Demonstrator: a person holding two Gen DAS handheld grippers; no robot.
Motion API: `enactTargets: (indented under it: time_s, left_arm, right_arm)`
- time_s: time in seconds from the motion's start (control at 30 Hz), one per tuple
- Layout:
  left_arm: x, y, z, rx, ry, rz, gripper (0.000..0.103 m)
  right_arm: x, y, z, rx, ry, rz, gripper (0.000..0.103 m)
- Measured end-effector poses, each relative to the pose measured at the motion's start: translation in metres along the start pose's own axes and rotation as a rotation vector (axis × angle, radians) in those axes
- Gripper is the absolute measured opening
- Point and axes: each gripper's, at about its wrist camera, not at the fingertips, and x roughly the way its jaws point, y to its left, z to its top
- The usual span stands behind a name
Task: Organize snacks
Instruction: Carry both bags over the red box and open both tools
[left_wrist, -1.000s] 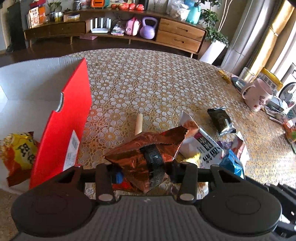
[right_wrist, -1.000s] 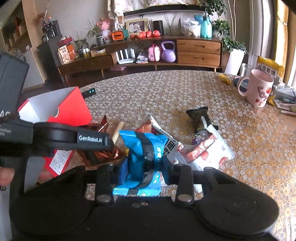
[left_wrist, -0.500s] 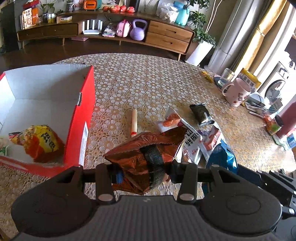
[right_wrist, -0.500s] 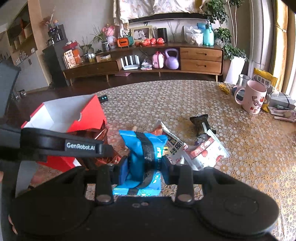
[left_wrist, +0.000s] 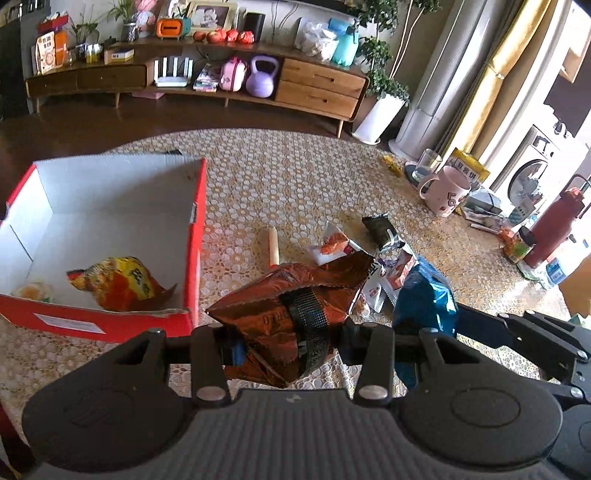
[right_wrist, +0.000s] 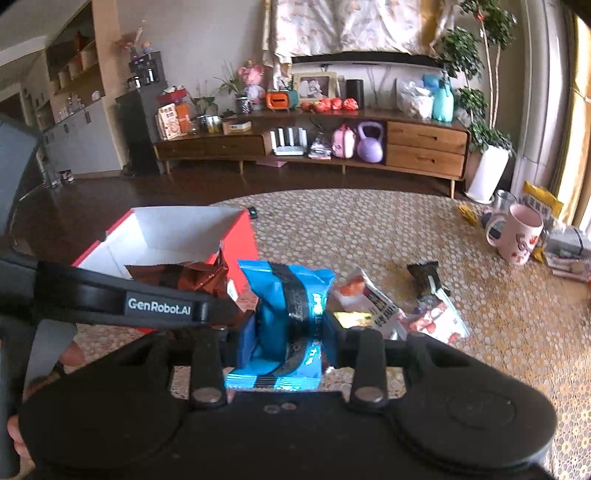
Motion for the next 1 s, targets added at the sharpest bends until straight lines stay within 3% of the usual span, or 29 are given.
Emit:
enactTargets:
  time_s: [0.37, 1.0]
  left_arm:
    - [-0.04, 0.036, 0.008, -0.009, -0.038, 0.022, 0.044]
    - [-0.066, 0.132, 0.034, -0.075, -0.084, 0.164, 0.044]
  right_arm:
    - [0.002, 0.039, 0.014, -0.074, -0.015, 0.04, 0.036]
    - [0.05, 0.118, 0.047, -0.199, -0.012, 0.111, 0.036]
